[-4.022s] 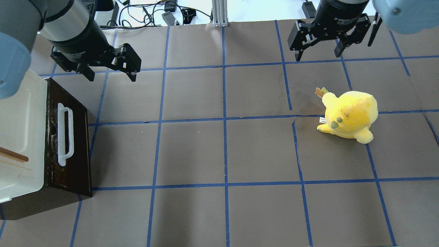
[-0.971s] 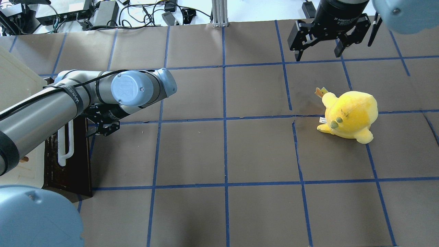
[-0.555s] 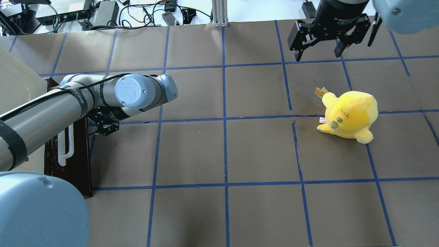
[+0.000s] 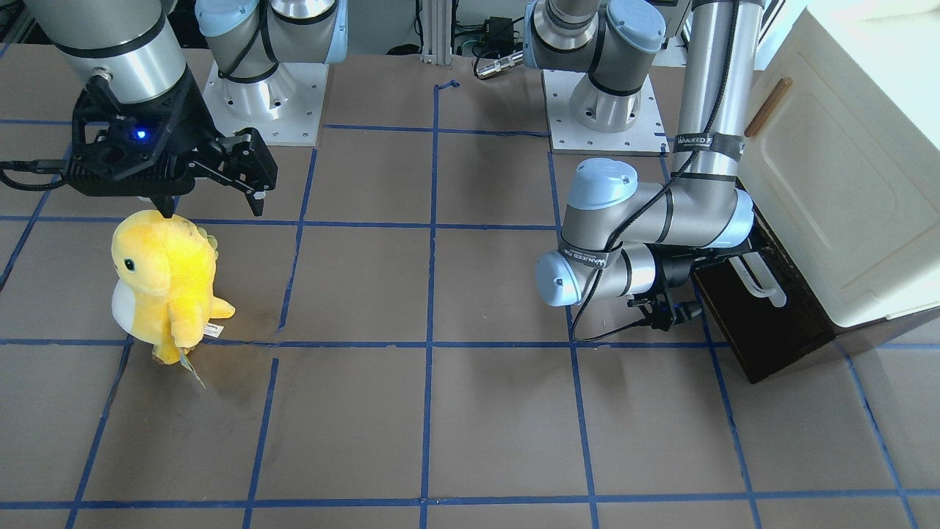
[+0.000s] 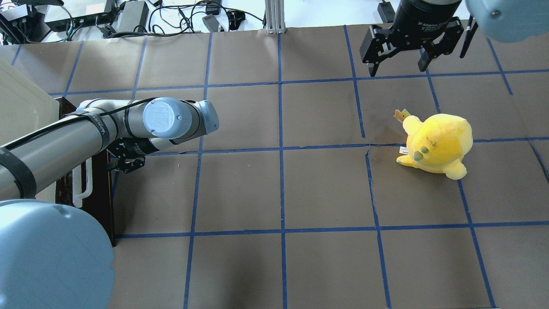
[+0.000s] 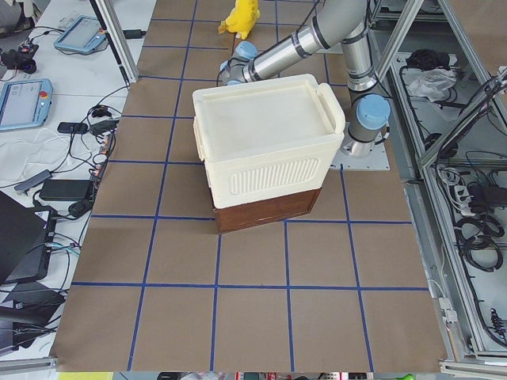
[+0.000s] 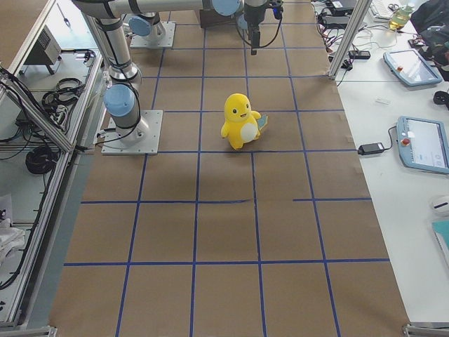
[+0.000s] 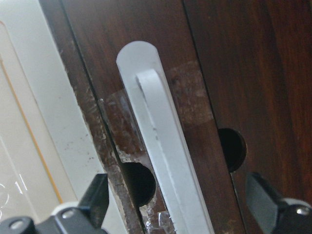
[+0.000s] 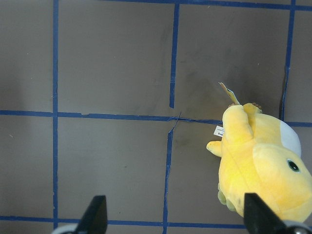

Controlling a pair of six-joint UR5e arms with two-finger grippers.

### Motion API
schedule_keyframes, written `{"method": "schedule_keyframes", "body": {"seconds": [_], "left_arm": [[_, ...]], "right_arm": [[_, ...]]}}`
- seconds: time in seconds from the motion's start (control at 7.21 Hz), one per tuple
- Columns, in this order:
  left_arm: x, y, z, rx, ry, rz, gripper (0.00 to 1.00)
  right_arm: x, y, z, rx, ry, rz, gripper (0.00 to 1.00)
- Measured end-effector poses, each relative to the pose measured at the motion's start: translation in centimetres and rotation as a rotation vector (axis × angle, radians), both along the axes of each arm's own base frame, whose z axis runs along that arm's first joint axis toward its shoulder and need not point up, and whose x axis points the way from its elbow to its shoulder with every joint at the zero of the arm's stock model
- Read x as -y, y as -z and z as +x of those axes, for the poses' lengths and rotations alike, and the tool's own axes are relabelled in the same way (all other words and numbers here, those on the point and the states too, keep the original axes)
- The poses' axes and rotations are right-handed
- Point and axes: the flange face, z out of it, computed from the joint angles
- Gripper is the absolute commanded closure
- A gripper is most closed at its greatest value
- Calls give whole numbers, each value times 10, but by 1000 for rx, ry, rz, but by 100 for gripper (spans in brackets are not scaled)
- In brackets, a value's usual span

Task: Pull drawer sideways
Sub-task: 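Close the left gripper around the white drawer handle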

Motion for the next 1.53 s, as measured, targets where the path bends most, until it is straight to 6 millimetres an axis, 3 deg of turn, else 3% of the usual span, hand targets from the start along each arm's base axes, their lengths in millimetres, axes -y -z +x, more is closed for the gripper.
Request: {"method": "schedule_keyframes", "body": {"seconds": [0.55,0.83,1.11,1.39,1.53], "left_arm": [[6,-8,4,22,38,-1,0],[9,-5,4,26,44,-7,23],[9,-3,4,27,43,-6,26],[8,-3,4,26,42,-7,43],[9,-3,4,26,41,-8,43]], "right_arm": [[0,0,0,0,0,0,0],[0,0,0,0,0,0,0],[0,0,0,0,0,0,0],[0,0,0,0,0,0,0],[0,0,0,0,0,0,0]]}}
